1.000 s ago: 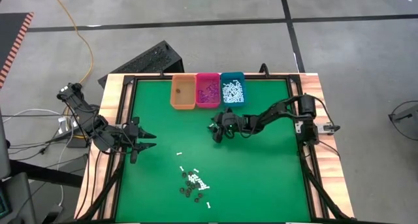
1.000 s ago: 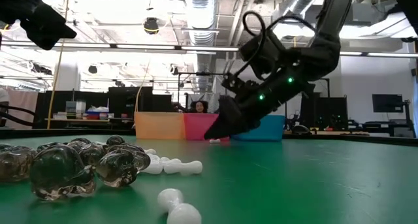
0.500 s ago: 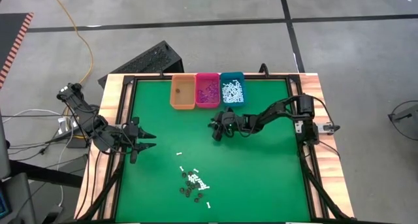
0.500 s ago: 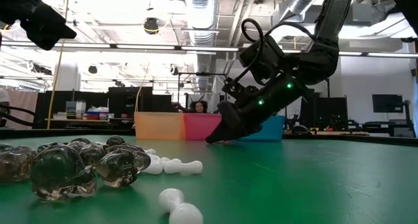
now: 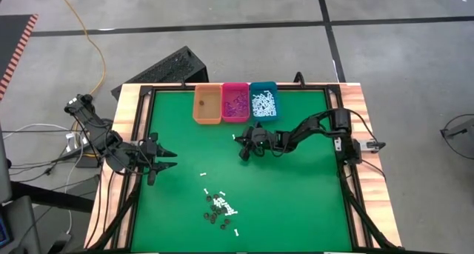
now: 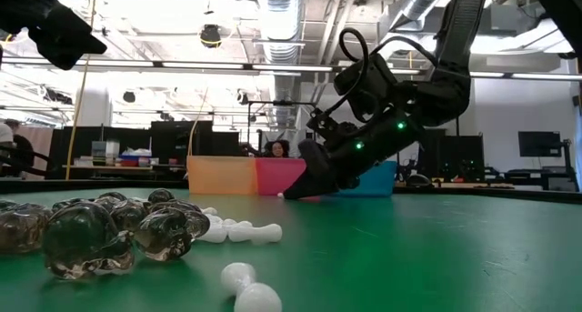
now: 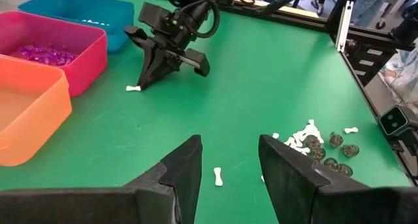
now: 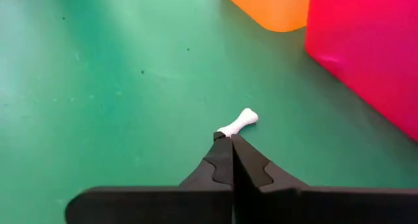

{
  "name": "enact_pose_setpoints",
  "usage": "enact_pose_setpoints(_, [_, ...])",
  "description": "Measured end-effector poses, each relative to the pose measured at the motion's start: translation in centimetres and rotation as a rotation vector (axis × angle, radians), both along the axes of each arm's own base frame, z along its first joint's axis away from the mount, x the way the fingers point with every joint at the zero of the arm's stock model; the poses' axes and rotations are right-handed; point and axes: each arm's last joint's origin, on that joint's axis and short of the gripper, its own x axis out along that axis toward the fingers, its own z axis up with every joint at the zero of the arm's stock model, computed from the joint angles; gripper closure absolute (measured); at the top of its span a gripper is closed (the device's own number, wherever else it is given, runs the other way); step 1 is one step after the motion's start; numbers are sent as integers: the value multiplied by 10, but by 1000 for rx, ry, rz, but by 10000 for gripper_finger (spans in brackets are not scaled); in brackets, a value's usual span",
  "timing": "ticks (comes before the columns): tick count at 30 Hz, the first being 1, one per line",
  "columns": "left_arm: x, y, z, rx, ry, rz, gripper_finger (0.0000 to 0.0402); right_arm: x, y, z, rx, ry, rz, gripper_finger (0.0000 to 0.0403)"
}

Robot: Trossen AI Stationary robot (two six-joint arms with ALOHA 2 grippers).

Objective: Sort Halloween decoration
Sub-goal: Put the white bone toy into the blue bin

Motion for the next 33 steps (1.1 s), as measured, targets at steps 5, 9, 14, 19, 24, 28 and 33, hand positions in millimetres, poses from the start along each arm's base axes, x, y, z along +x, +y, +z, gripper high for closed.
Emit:
enact_pose_setpoints(5, [0,0,0,0,0,0,260,3,0,7,42,-95,-11,387])
enact_pose_setpoints(9, [0,0,0,0,0,0,260,4,2,25,49,-155,-3,387])
enact_pose_setpoints(14, [0,0,0,0,0,0,260,2,6,55,3,-220,8,387])
enact_pose_setpoints(19, [0,0,0,0,0,0,260,-8,9,88,-65,-226,-66,386])
enact_pose_setpoints(24, [0,0,0,0,0,0,260,-21,10,103,-66,-135,-86,350])
enact_pose_setpoints(28, [0,0,0,0,0,0,260,-22,19,102,-73,-112,-57,287])
enact_pose_setpoints(33, [0,0,0,0,0,0,260,-18,23,86,-58,-82,-108,196])
